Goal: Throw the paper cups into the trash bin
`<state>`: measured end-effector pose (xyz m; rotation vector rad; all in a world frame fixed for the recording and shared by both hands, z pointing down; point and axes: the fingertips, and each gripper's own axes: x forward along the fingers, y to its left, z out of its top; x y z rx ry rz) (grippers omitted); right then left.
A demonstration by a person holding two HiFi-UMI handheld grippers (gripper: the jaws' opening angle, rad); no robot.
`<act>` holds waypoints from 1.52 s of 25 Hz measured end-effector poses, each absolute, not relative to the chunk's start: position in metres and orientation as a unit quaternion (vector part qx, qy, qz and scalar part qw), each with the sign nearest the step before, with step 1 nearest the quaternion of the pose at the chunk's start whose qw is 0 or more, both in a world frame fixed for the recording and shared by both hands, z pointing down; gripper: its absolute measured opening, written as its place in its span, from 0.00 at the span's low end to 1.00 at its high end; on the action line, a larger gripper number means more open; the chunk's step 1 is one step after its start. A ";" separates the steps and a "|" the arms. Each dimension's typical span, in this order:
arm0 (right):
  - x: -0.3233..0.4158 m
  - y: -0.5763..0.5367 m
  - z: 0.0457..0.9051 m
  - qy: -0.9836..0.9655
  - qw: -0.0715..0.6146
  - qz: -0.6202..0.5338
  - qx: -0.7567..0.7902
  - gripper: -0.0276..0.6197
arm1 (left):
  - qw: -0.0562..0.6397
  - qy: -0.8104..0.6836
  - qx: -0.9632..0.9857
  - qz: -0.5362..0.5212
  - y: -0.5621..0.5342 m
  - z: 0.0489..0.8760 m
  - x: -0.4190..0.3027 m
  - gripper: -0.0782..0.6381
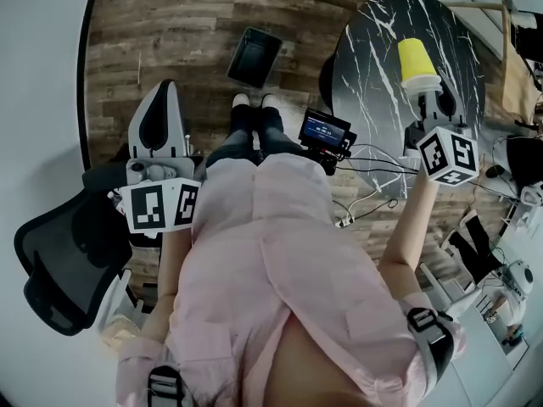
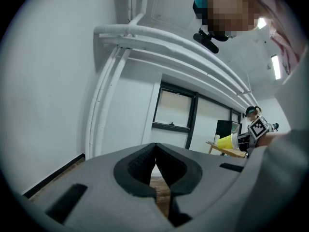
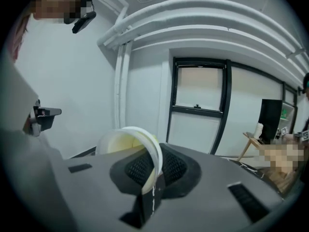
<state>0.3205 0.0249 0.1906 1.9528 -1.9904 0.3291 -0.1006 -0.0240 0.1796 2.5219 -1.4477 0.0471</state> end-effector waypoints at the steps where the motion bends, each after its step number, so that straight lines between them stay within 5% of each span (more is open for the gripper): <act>1: 0.324 0.020 0.189 -0.700 0.170 0.107 0.685 0.10 | 0.117 -0.493 0.862 0.017 -0.025 0.180 -0.101 0.13; 13: 0.286 -0.069 0.198 -0.766 0.206 0.052 0.606 0.10 | 0.111 -0.492 0.863 0.022 -0.028 0.175 -0.097 0.13; 38: 0.128 -0.081 0.352 -0.796 0.205 0.219 0.526 0.10 | 0.131 -0.519 0.844 0.033 -0.027 0.204 -0.105 0.13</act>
